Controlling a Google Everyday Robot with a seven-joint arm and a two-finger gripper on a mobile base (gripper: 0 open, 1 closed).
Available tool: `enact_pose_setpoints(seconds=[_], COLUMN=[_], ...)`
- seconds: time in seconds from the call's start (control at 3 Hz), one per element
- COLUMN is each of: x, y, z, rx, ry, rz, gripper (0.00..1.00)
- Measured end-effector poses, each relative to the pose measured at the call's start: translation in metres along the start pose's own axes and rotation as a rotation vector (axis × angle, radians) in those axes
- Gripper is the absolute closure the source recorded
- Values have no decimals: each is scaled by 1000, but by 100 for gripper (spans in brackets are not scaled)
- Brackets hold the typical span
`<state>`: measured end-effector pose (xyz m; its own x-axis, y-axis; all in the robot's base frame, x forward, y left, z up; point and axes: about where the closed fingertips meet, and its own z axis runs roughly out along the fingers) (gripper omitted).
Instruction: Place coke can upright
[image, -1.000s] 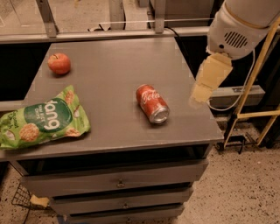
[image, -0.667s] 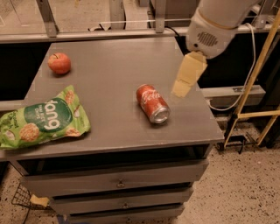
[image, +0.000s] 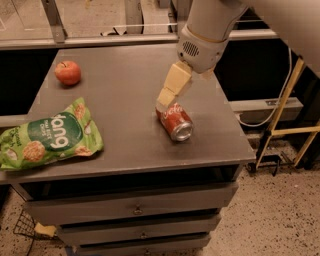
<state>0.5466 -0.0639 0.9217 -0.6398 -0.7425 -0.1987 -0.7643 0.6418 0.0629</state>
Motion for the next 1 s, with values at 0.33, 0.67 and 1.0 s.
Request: enact_pose_setpoints(seconds=[0.33,0.67,1.0], x=[-6,-12,-22], y=[5,3,-1], z=[20,43,70], rx=[-44,-65,-57], ry=[8,44,119], rz=[110,184,239], gripper=[0,0,0])
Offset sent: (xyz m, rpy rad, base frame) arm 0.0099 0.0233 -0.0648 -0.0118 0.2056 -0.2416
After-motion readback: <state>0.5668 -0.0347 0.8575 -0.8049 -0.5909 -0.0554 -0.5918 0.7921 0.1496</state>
